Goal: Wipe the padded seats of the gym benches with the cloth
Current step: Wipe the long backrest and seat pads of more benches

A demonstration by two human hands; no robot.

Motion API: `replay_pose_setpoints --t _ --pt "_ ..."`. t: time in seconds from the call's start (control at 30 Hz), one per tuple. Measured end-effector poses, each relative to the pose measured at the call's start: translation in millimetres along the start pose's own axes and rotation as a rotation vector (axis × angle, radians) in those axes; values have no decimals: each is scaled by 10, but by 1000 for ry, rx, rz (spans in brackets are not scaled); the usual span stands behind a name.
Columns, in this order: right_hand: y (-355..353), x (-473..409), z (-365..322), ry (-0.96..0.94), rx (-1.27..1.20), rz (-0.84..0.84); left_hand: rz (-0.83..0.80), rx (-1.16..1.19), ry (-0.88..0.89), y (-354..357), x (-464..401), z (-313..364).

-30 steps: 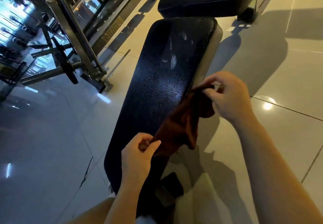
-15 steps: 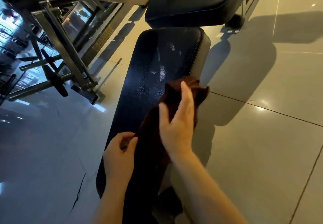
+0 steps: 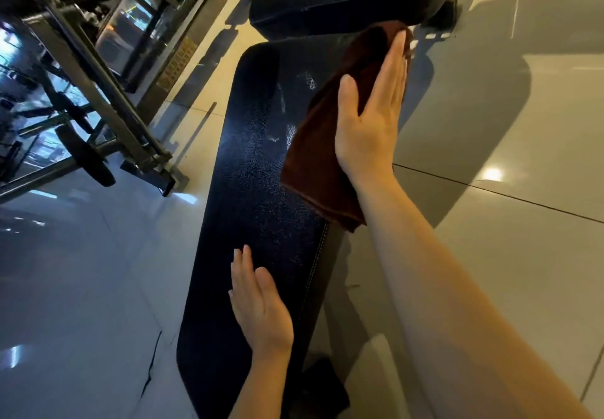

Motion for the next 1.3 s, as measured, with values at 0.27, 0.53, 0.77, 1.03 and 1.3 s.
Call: replay_pose_setpoints --t 0.27,0.53,0.77,1.03,1.3 --pt "-157 1527 312 -2 49 -199 68 36 -18 -16 24 -14" --pt "-189 1105 215 -48 33 -261 69 52 -33 -14 47 -32" --pt "-47 354 51 -66 24 -107 99 47 -41 -21 52 4" --pt "-277 1830 502 129 63 -431 63 39 -20 -31 55 -14" --pt "-25 62 25 -197 23 -141 57 134 -65 -17 49 13"
Point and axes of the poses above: each hand's wrist, its own x-axis away from the middle knuckle, its own y-axis out of the palm, z = x × y, the point moved 5 cm from there along -x, towards the middle knuckle, and after that the axes turned 6 degrees about z, right-handed, at the moved point
